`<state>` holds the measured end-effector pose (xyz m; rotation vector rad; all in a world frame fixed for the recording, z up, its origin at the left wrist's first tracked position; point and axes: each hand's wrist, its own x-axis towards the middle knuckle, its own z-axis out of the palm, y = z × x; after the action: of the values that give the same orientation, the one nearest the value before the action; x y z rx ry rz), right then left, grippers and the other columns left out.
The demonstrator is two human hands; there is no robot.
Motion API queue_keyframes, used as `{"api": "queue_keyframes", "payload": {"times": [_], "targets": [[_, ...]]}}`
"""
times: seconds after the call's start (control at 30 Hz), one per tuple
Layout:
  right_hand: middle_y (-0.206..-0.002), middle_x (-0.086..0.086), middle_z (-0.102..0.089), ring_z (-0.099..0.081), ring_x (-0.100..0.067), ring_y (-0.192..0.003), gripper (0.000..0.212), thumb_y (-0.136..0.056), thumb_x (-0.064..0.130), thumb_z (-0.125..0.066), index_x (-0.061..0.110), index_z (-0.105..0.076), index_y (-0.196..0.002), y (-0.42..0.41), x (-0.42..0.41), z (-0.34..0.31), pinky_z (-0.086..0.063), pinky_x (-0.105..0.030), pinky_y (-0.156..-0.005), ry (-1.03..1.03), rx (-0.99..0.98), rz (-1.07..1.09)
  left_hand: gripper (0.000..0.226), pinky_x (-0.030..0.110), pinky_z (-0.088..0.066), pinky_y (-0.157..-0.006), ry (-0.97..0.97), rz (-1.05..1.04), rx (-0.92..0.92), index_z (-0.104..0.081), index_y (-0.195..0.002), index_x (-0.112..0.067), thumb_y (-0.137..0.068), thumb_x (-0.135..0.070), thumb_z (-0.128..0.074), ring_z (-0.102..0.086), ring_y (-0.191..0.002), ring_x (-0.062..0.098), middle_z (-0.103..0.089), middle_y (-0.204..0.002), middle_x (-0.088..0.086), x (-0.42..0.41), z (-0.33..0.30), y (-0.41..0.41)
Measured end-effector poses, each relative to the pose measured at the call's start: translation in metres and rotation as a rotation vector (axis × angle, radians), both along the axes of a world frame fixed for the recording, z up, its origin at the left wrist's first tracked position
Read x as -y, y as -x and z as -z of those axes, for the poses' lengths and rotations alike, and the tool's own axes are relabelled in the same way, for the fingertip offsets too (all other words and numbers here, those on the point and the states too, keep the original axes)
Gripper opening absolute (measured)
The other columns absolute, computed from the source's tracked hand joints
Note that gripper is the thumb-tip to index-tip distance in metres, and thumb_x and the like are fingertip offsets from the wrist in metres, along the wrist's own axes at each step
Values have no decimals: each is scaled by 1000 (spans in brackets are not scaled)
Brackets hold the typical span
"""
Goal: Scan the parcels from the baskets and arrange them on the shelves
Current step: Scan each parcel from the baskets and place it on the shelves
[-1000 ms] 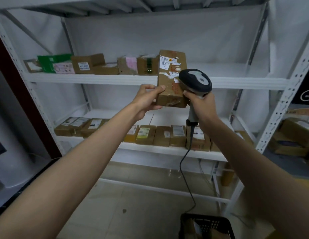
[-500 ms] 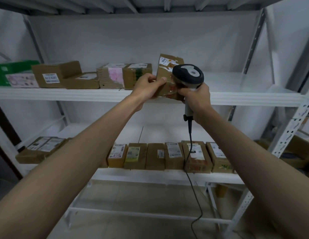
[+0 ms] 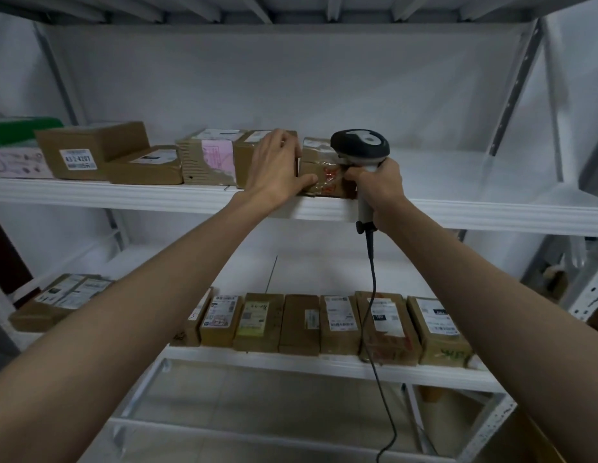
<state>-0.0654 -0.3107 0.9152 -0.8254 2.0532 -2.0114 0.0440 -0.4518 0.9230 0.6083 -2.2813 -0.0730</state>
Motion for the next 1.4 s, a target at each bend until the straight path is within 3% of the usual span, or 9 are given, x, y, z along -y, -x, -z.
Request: {"api": "queue_keyframes", "payload": {"times": [0.1, 0.23, 0.37, 0.7, 0.83, 0.97, 1.13, 1.27, 1.4], "targets": [[-117, -10, -68, -66, -24, -106, 42, -86, 5, -69, 11, -58, -126, 7, 6, -2, -58, -42, -93, 0, 9, -54, 61, 40, -45, -99, -26, 52, 10, -48, -125, -22, -79, -39, -83, -50, -118, 27, -54, -130, 5, 5, 1, 1], [-118, -9, -67, -66, -25, -107, 46, -85, 5, -68, 13, -55, -129, 13, 13, 1, -58, -46, -94, 43, 63, -78, 66, 43, -37, -109, 43, 9, 72, -46, -143, -27, -86, -42, -76, -43, -130, 30, -46, -140, 8, 8, 2, 6], [-119, -7, -65, -65, -24, -108, 47, -84, 7, -69, 18, -53, -127, 18, 18, 5, -57, -47, -95, 82, 91, -86, 62, 41, -29, -113, 114, -37, 98, -49, -143, -24, -89, -48, -70, -42, -131, 27, -45, -140, 7, 11, 3, 7], [-113, -9, -68, -69, -27, -103, 43, -85, 9, -69, 15, -56, -125, 25, 9, 14, -60, -49, -90, 143, 176, -93, 64, 42, -26, -119, 140, -114, 131, -48, -144, -16, -90, -42, -71, -43, -134, 28, -48, -143, 7, 2, 1, 13], [-103, -9, -67, -64, -22, -90, 41, -86, 4, -68, 7, -58, -125, 19, 2, 15, -60, -46, -89, 188, 219, -132, 72, 47, -12, -125, 111, -131, 178, -39, -150, -17, -90, -40, -72, -21, -151, 32, -39, -156, 9, -2, 2, 7], [-99, -8, -60, -57, -20, -86, 44, -89, 4, -67, 0, -56, -131, 14, -9, 24, -56, -37, -79, 255, 283, -143, 84, 48, -1, -125, 33, -118, 121, -29, -157, -16, -89, -38, -74, -7, -155, 32, -24, -165, 9, -2, 9, -10], [-106, -9, -63, -57, -18, -87, 45, -88, 4, -67, 4, -56, -132, -1, -20, 35, -56, -36, -87, 281, 273, -147, 75, 49, -16, -125, 11, -77, 3, -37, -153, -13, -89, -27, -74, -20, -151, 29, -28, -161, 11, -10, 31, -37], [-104, -15, -65, -61, -21, -88, 42, -89, -3, -66, -2, -56, -130, -17, -32, 47, -59, -33, -82, 305, 272, -207, 50, 42, -40, -109, 104, -6, -107, -51, -138, -9, -91, -21, -66, -46, -129, 28, -47, -140, 14, -25, 47, -53], [-92, -11, -65, -63, -20, -82, 27, -91, -8, -61, 6, -60, -113, -35, -49, 69, -62, -42, -86, 289, 288, -251, 36, 30, -35, -93, 117, 14, -120, -57, -123, -9, -89, -21, -59, -52, -113, 25, -53, -124, 12, -41, 76, -63]]}}
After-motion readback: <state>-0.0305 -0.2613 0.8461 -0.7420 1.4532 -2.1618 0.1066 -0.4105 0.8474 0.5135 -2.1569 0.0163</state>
